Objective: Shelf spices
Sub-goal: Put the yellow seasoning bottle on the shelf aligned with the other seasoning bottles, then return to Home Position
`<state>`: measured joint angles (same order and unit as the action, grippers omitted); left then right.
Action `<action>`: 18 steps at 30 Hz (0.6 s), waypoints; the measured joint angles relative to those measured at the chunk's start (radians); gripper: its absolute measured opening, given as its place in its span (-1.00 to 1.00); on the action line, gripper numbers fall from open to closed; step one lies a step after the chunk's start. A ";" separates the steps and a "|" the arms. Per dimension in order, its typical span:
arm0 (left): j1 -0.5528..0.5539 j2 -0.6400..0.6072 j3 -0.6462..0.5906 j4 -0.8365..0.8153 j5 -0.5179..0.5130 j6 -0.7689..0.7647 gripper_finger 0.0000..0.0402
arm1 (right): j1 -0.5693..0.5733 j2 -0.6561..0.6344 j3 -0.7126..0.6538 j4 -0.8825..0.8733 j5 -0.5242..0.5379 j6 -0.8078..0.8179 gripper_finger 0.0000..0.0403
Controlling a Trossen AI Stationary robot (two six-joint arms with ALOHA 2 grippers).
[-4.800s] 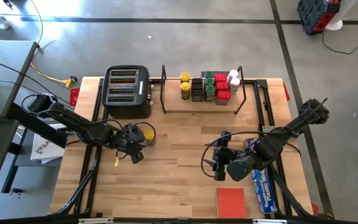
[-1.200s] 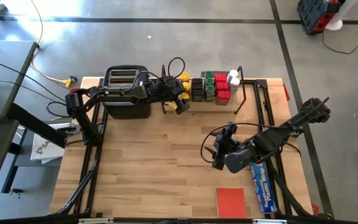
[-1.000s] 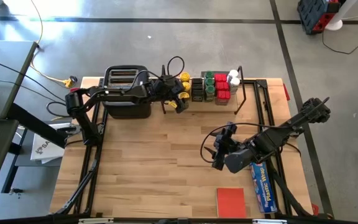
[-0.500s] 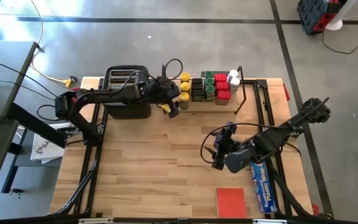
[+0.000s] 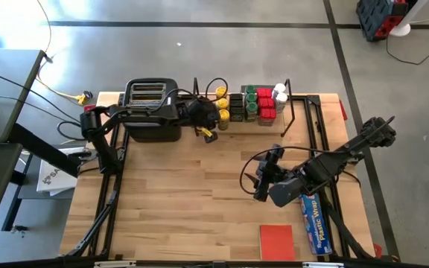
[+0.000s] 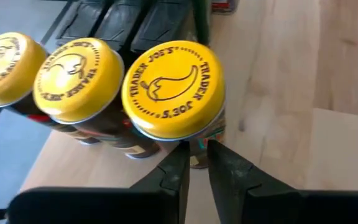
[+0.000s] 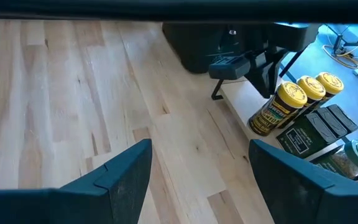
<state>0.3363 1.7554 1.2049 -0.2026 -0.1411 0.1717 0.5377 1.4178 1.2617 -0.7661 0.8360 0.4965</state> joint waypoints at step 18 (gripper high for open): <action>-0.111 -0.323 -0.002 -0.188 -0.047 -0.050 -0.79 | -0.008 -0.214 0.000 -0.298 -0.139 0.073 0.23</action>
<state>0.2253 1.4326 1.2028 -0.3910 -0.1884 0.1221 0.5301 1.2035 1.2617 -1.0645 0.6969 0.5690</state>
